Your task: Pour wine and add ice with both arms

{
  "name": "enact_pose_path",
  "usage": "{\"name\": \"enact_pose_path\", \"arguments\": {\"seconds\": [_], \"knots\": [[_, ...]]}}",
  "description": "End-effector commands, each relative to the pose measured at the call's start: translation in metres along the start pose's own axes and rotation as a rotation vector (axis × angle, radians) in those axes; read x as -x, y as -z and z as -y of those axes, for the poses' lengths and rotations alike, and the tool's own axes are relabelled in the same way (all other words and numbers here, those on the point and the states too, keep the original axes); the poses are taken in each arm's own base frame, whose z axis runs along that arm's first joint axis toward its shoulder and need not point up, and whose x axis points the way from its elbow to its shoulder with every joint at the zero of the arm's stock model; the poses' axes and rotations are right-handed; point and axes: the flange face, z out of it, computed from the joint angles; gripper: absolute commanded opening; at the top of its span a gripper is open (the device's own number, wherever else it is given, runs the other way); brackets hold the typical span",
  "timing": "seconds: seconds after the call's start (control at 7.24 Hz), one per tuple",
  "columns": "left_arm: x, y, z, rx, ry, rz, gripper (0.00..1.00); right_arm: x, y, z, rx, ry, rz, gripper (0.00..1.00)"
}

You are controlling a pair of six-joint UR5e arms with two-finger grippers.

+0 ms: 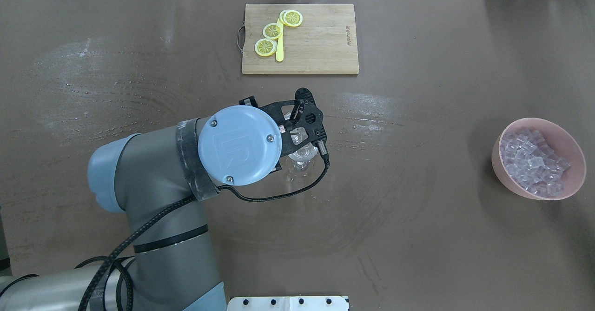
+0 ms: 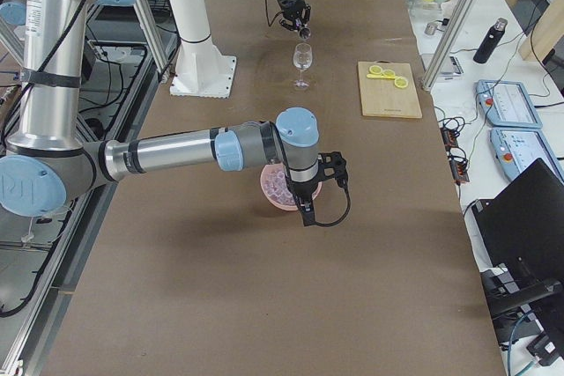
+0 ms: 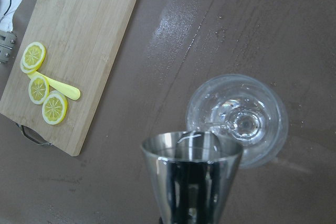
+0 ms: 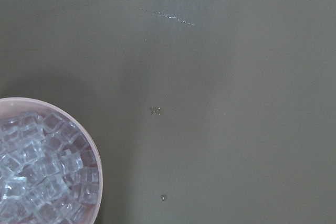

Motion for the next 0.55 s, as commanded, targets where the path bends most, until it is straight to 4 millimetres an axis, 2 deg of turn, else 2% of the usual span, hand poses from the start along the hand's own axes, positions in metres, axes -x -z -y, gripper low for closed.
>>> {"name": "enact_pose_path", "arguments": {"seconds": [0.0,0.28,0.41], "knots": [[-0.004,0.005,0.005,0.032,-0.014,0.01,0.0,0.0,-0.001,0.0,0.0,0.0,0.002,0.99],[-0.002,0.019,0.015,0.059,-0.021,0.015,0.0,-0.002,-0.002,0.0,0.004,-0.003,0.003,0.99],[-0.003,0.017,0.016,0.069,-0.023,0.016,0.0,-0.002,-0.003,0.0,0.005,-0.004,0.003,0.99]]}}
